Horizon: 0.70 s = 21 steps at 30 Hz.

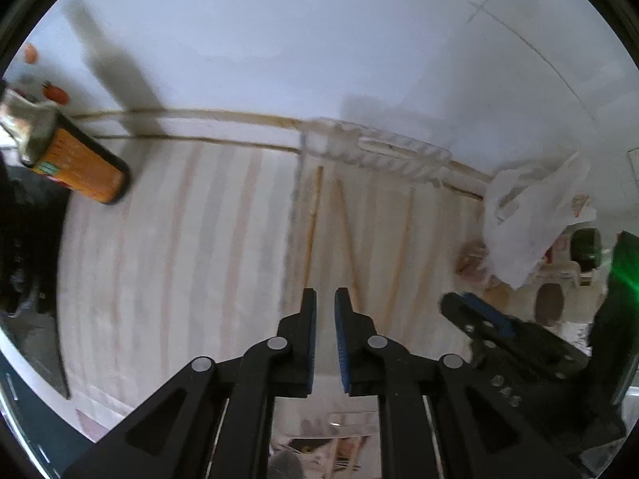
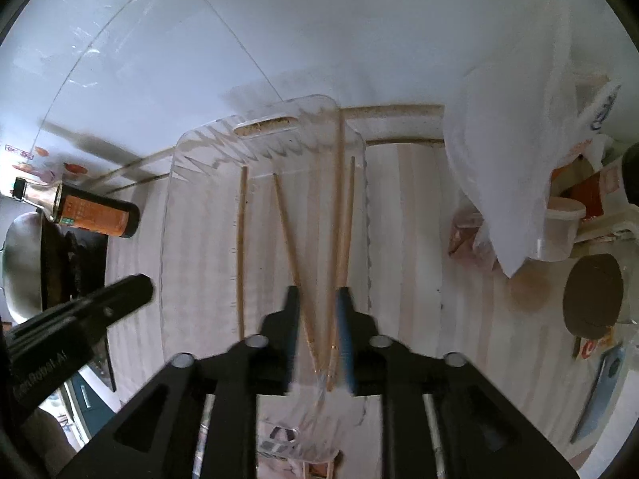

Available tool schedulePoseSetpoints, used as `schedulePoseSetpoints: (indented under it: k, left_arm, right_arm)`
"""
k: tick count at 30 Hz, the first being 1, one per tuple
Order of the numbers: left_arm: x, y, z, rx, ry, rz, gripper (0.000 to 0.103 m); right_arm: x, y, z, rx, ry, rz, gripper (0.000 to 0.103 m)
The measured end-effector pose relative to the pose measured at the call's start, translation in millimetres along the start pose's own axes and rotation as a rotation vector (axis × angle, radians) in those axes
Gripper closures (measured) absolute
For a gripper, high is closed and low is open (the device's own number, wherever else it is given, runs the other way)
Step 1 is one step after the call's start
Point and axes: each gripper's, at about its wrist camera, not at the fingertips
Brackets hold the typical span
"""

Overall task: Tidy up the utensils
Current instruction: 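Open both tools to drop the chopsticks into the basket, then move both open tools back to the placemat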

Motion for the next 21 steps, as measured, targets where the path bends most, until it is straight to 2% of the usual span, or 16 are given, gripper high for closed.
schedulePoseSetpoints:
  k: [2,3,4,5,6,8,11,13,15,18,21]
  left_arm:
    - [-4,5,9,0.037,-0.058,-0.009,0.065]
    - [-8,7,15,0.056,-0.09,-0.014,0.057]
    - [-12,10,21,0.074,-0.125,-0.022,0.043]
    - [-17,13,26,0.088,-0.161,-0.024,0.034]
    - [-22,16,32,0.102,-0.197,-0.025,0.032]
    - [-33,21,42,0.125,-0.262,-0.028,0.017]
    - [-52,32,53,0.12,-0.346,-0.026,0.0]
    - [-66,38,56,0.118,-0.389,-0.035,0.0]
    - [-78,46,52,0.129,-0.388,-0.034,0.0]
    - [-103,59,43,0.138,-0.364,-0.02,0.0]
    - [-130,71,24,0.217,-0.334,-0.024,0.0]
  right_arm:
    - [-4,-1,7,-0.016,-0.014,0.001,0.07]
    - [-7,-3,14,-0.021,-0.024,0.001,0.068]
    - [-11,-4,18,-0.028,-0.033,-0.001,0.067]
    - [-16,-5,23,-0.041,-0.044,-0.002,0.065]
    - [-22,-6,28,-0.05,-0.054,-0.002,0.062]
    - [-35,-8,37,-0.07,-0.08,-0.014,0.056]
    - [-61,-11,51,-0.092,-0.132,-0.033,0.049]
    - [-82,-11,58,-0.117,-0.164,-0.036,0.048]
    - [-105,-11,60,-0.138,-0.179,-0.046,0.047]
    - [-139,-10,46,-0.118,-0.139,-0.072,0.047]
    - [-176,-6,22,-0.092,-0.072,-0.084,0.047]
Point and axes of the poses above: each gripper's, at about its wrist camera, not at the fingertips, and z roughly against the way its jaws point, y to its left, x to its top, and after that the axes turned 12 degrees about z, right-handed
